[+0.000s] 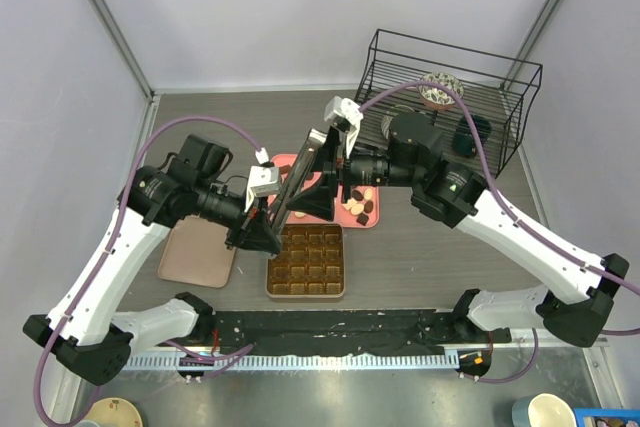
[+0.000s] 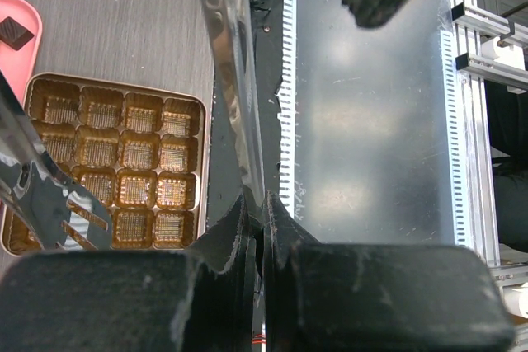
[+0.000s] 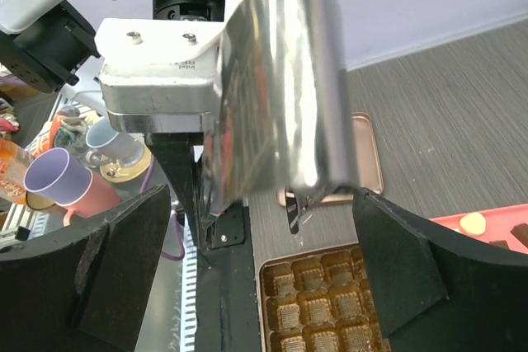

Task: Pack the chocolate
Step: Adjust the clamp.

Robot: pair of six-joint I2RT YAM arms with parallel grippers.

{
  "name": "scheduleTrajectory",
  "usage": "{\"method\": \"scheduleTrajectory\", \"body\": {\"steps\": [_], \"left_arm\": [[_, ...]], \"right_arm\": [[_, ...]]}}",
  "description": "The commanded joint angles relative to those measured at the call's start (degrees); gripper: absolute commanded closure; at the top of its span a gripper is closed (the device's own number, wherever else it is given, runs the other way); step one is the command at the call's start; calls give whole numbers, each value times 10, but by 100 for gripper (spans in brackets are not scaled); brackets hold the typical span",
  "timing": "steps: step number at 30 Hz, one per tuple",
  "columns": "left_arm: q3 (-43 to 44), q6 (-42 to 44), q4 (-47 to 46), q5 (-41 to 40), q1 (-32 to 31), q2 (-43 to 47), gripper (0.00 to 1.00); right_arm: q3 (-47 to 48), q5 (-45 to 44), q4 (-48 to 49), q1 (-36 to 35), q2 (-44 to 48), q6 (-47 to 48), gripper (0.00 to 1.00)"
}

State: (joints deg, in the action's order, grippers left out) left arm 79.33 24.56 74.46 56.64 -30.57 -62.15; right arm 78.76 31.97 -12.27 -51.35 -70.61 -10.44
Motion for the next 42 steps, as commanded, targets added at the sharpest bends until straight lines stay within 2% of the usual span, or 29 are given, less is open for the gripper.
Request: {"method": "scheduleTrajectory", "body": {"steps": [1, 8, 14, 27, 30, 32, 36, 40, 42], "left_arm": [[3, 10, 5, 29, 3, 2, 94], [6, 14, 10, 35, 3, 2, 94], [4, 15, 11, 46, 3, -3, 93], [5, 16, 14, 51, 3, -9, 91], [6, 16, 15, 46, 3, -9, 84], [12, 14, 15, 36, 3, -6, 75], [21, 8, 14, 6, 3, 1, 67], [29, 8, 16, -24, 3, 10, 57], [34, 8, 18, -43, 3, 18, 55]], "right_arm": [[19, 28, 59, 1, -17, -12, 4], [25, 29, 73, 1, -33, -19, 9], [24, 20, 81, 1, -37, -19, 17], [-11, -8, 110, 0, -23, -37, 53], [-14, -14, 112, 1, -17, -40, 60], [-16, -17, 110, 1, -15, -41, 66], [-24, -24, 105, 1, -7, -43, 77], [-26, -41, 88, 1, 5, -35, 83], [-23, -58, 69, 1, 13, -24, 86]]}}
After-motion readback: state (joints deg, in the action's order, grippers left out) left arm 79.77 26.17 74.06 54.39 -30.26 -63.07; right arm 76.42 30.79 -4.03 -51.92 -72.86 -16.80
